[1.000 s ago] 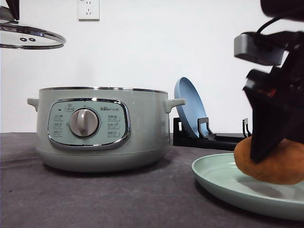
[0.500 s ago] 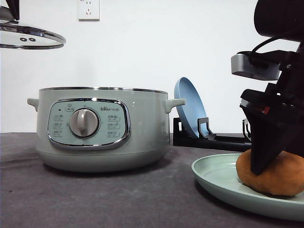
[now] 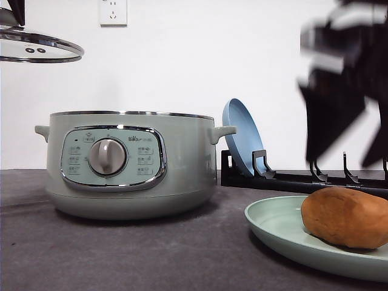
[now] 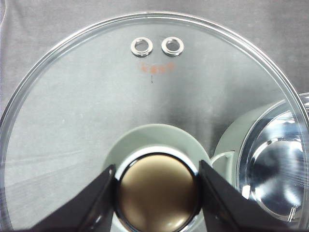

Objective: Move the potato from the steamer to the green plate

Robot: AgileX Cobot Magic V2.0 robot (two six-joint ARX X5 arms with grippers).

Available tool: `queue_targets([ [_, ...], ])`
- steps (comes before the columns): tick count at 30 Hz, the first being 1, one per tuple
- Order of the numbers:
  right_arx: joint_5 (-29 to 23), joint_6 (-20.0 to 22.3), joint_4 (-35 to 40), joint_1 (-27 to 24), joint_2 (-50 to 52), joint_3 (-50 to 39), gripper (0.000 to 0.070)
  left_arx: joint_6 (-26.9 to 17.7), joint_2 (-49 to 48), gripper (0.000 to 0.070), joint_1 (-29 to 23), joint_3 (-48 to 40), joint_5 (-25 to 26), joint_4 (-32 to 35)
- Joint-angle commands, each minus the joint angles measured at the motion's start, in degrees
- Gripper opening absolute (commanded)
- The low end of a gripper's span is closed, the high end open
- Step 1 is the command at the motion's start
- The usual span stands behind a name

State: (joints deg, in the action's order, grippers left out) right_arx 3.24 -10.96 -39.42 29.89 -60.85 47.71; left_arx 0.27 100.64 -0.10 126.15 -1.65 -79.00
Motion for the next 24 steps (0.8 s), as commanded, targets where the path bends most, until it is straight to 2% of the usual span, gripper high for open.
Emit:
queue_targets([
  [1,1.00,-0.63,-4.63,0.31,2.84,4.43,0.0561,-0.70,-0.74,0.0015,0.11,1.77,0.04,2.01],
  [7,5.77,-0.61,-16.55,0.31,12.92,17.23,0.0560,-0.70,-0.74,0.0015,0.11,1.77,0.04,1.97],
  [13,6.36,-0.63,-23.80,0.31,21.22,26.60,0.0561,-0.70,-0.74,0.0015,0.11,1.77,0.04,1.86],
  [21,5.34,-1.50,-28.04,0.31,29.80,29.76,0.0567,-0.42,-0.74,0.0015,0.42,1.77,0.11,1.82],
  [24,4.06,-2.85,-28.98,0.31,30.97,29.76,0.0644,-0.42,-0.74,0.0015,0.82,1.77,0.12,1.84],
])
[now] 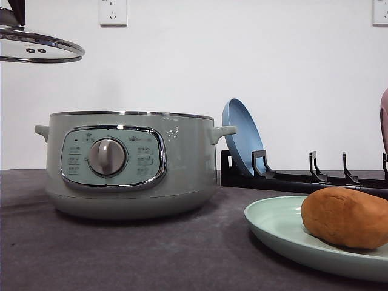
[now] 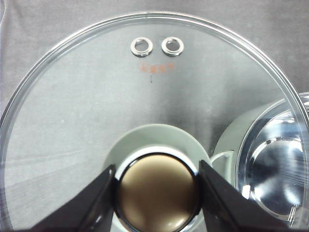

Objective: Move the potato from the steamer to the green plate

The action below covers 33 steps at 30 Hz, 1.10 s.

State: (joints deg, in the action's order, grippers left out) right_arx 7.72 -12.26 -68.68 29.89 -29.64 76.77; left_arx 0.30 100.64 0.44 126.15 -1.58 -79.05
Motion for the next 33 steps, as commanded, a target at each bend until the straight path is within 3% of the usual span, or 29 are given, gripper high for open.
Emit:
queue_targets([
  [1,-0.68,-2.01,0.02,0.31,-0.13,0.70,0.0687,-0.44,-0.74,0.0015,0.46,1.77,0.04,1.88],
  [12,-0.67,-3.03,-0.38,0.31,-0.19,0.70,0.0700,0.61,-0.74,0.0015,5.27,1.61,0.07,1.79],
  [33,-0.69,-3.81,-0.38,0.31,-0.19,0.70,0.0700,0.76,-0.74,0.0015,24.49,0.43,0.07,1.89],
])
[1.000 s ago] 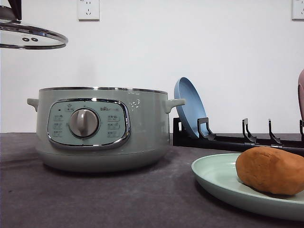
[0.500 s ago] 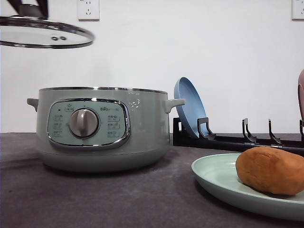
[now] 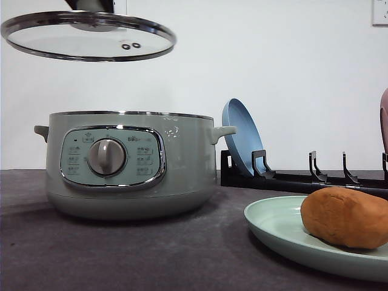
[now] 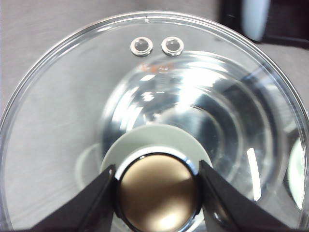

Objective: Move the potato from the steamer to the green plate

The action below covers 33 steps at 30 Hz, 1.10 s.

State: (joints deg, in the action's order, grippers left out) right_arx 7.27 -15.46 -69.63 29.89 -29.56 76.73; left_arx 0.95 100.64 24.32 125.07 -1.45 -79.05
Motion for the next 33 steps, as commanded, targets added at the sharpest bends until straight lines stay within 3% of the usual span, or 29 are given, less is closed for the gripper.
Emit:
queue_targets([
  [1,-0.24,-0.61,0.57,0.31,-0.26,0.74,0.0700,0.11,-0.74,0.0015,1.36,1.40,-0.05,1.92],
  [16,-0.22,-0.61,0.57,0.31,-0.26,0.74,0.0700,-0.28,-0.54,0.0015,4.63,-6.84,-0.06,7.36],
  [33,-0.24,-0.61,0.57,0.31,-0.26,0.74,0.0700,-0.02,2.44,0.0015,4.74,-7.16,-0.02,10.38],
])
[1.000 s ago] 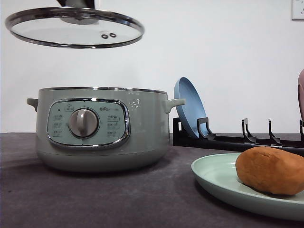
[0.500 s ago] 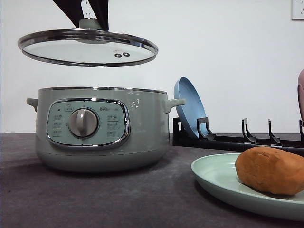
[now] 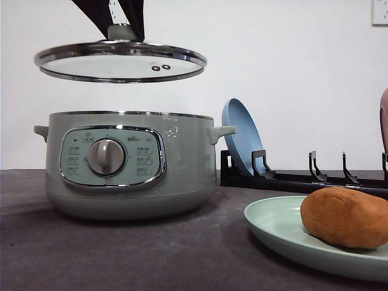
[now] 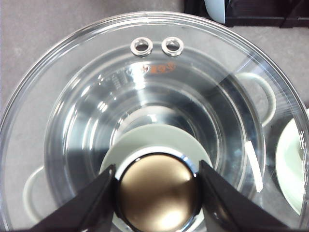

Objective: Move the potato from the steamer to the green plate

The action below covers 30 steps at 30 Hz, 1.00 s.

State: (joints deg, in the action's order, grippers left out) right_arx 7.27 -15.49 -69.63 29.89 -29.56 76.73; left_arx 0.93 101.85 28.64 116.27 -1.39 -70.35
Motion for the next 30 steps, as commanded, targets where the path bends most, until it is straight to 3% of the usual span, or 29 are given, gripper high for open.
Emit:
queue_targets([
  [1,-0.24,-0.59,0.57,0.31,-0.26,0.74,0.0700,0.00,1.55,0.0015,0.42,1.64,-0.09,1.73],
  [30,-0.24,-0.57,0.55,0.31,-0.26,0.74,0.0700,-0.52,10.26,0.0014,0.61,1.64,-0.11,2.49],
])
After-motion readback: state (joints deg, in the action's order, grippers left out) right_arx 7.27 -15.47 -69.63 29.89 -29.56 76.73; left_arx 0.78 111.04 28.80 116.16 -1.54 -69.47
